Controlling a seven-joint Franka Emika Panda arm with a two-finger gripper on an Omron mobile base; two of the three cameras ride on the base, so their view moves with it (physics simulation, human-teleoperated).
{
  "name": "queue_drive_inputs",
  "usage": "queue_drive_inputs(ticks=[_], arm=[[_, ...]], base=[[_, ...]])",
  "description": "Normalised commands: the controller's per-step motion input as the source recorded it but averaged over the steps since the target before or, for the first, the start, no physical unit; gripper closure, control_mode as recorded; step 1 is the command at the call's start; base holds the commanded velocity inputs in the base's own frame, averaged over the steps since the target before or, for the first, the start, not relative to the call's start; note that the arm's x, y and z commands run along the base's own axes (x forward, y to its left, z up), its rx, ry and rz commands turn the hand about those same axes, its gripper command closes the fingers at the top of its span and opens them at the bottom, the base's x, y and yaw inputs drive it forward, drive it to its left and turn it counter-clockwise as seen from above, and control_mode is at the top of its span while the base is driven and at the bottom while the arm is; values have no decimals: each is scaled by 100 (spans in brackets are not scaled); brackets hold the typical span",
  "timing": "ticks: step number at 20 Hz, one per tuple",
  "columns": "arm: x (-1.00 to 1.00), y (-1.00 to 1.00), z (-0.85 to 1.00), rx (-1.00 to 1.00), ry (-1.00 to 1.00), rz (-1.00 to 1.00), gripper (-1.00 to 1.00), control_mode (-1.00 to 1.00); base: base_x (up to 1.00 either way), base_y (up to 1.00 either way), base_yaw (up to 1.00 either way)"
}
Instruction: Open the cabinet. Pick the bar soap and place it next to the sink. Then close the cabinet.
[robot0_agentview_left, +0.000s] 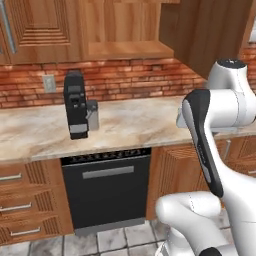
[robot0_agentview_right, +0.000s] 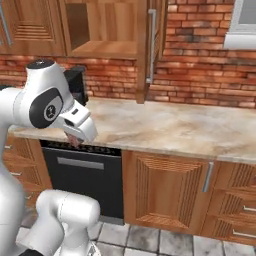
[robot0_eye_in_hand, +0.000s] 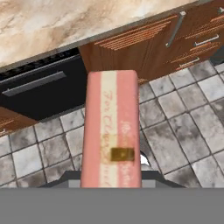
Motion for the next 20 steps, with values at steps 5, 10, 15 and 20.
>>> queue_drive_inputs(ticks=[5, 10, 15, 20], arm=[[0, 0, 0, 0, 0, 0, 100, 100], [0, 0, 0, 0, 0, 0, 100, 100], [0, 0, 0, 0, 0, 0, 100, 100], [0, 0, 0, 0, 0, 0, 100, 100]], base=[[-97, 2, -24], [-98, 2, -75], [-96, 0, -96], [-90, 0, -97]])
